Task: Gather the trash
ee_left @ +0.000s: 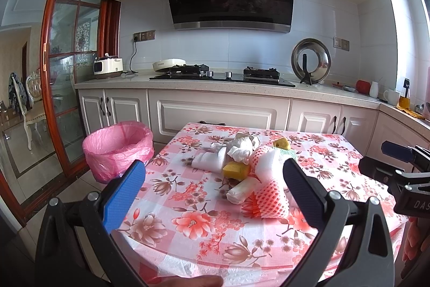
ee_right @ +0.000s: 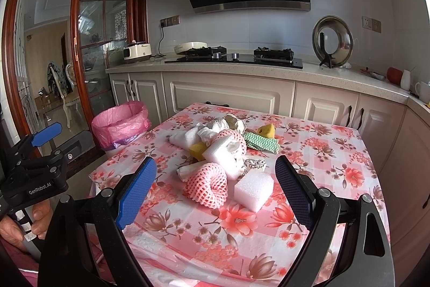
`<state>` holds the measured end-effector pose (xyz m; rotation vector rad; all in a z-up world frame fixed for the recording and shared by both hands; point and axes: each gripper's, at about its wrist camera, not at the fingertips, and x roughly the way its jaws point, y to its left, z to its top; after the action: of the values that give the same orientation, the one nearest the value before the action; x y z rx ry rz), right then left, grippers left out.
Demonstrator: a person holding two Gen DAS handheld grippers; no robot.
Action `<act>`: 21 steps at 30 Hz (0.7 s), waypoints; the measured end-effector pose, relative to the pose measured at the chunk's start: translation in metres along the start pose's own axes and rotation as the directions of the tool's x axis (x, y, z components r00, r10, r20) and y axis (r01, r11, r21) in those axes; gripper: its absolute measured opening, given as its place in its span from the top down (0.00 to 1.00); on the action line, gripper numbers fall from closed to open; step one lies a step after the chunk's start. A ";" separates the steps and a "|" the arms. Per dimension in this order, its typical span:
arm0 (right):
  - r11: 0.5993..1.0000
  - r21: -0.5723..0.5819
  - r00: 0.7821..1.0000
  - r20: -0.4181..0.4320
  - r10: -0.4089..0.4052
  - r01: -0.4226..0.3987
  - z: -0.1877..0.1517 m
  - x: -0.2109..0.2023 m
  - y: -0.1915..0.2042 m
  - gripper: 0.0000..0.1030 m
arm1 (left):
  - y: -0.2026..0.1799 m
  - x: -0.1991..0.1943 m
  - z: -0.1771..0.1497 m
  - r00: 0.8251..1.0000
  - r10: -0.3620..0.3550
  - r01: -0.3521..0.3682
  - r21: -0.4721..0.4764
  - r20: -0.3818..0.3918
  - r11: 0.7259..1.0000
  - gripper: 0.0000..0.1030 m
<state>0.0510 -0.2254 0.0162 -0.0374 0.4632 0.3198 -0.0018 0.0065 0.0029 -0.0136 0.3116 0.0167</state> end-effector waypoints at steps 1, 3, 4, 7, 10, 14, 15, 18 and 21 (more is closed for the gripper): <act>1.000 0.000 1.000 0.000 0.001 -0.001 0.000 0.000 0.001 0.18 | 0.000 0.000 0.000 1.000 0.000 0.000 0.000 0.000 1.000 0.04; 1.000 0.000 1.000 0.001 0.000 0.000 0.000 0.000 0.001 0.18 | 0.000 0.000 0.000 1.000 0.000 0.000 0.000 0.001 1.000 0.04; 1.000 0.000 1.000 0.000 0.000 0.000 0.000 0.000 0.000 0.18 | 0.000 0.000 0.000 1.000 0.000 0.000 0.000 0.000 1.000 0.04; 1.000 0.001 1.000 -0.001 0.000 0.000 0.001 0.000 0.000 0.18 | 0.000 0.000 0.000 1.000 0.000 0.000 0.000 0.000 1.000 0.04; 1.000 0.001 1.000 -0.001 0.001 -0.001 0.000 0.000 0.000 0.18 | 0.000 0.000 0.000 1.000 0.000 0.000 0.000 0.000 1.000 0.04; 1.000 0.002 1.000 -0.001 0.000 0.000 0.000 0.000 0.000 0.18 | 0.000 0.000 0.000 1.000 0.000 0.000 0.001 0.002 1.000 0.04; 1.000 0.002 1.000 -0.001 0.000 0.000 0.000 0.000 0.000 0.18 | 0.000 -0.001 0.000 1.000 0.000 0.000 0.001 0.002 1.000 0.04; 1.000 0.004 1.000 -0.002 0.001 -0.001 0.000 0.000 0.000 0.18 | 0.000 -0.001 0.001 1.000 0.000 0.000 0.000 0.001 1.000 0.04; 1.000 0.005 1.000 -0.001 0.001 -0.001 0.000 0.000 0.000 0.18 | 0.000 -0.001 0.001 1.000 0.001 -0.001 0.000 0.000 1.000 0.04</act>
<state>0.0511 -0.2258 0.0159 -0.0325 0.4648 0.3196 -0.0021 0.0070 0.0038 -0.0137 0.3112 0.0176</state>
